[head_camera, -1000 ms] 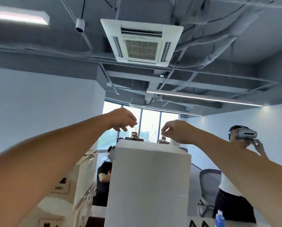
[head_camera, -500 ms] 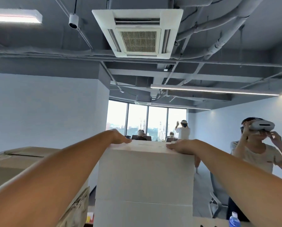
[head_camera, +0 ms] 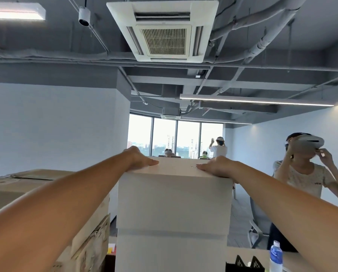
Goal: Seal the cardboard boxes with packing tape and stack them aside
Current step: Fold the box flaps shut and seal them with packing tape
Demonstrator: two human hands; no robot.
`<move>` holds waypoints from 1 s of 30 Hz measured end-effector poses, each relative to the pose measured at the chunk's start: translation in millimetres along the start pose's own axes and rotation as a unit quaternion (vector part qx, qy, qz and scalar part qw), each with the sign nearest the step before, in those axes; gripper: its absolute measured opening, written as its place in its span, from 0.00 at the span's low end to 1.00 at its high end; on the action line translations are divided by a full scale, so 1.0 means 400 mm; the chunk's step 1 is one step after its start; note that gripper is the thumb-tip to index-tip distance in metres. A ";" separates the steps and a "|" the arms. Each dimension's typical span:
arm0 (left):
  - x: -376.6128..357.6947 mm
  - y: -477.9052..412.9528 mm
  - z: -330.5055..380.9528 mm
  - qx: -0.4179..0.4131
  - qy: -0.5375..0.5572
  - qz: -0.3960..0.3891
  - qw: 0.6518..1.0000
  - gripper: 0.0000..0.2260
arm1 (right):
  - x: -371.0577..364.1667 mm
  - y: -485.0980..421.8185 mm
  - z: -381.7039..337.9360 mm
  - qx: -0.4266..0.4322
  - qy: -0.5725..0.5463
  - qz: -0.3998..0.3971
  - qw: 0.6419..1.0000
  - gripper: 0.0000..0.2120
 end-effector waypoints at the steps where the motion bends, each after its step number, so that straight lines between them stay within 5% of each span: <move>1: 0.005 0.011 -0.003 -0.008 0.002 0.013 1.000 0.44 | 0.001 0.015 0.000 0.005 -0.019 0.008 1.000 0.35; 9: 0.116 0.163 -0.010 -0.096 0.066 0.135 0.984 0.34 | 0.024 0.220 -0.031 0.069 -0.086 0.134 0.985 0.35; 13: 0.164 0.272 -0.043 -0.135 0.123 0.183 0.966 0.37 | 0.040 0.377 -0.059 0.099 -0.083 0.201 0.971 0.35; 30: 0.073 0.744 -0.474 -0.129 0.186 0.120 0.967 0.40 | -0.334 0.901 -0.016 0.055 -0.070 0.201 0.976 0.38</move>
Point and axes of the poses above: each hand's wrist, its own y-axis away from the middle knuckle, its own x-axis out of the back of the hand, z = x × y, the point moved 3 cm from there along -y, towards the middle knuckle, and after that the axes turned 6 degrees about -x, right-handed, at the moved point
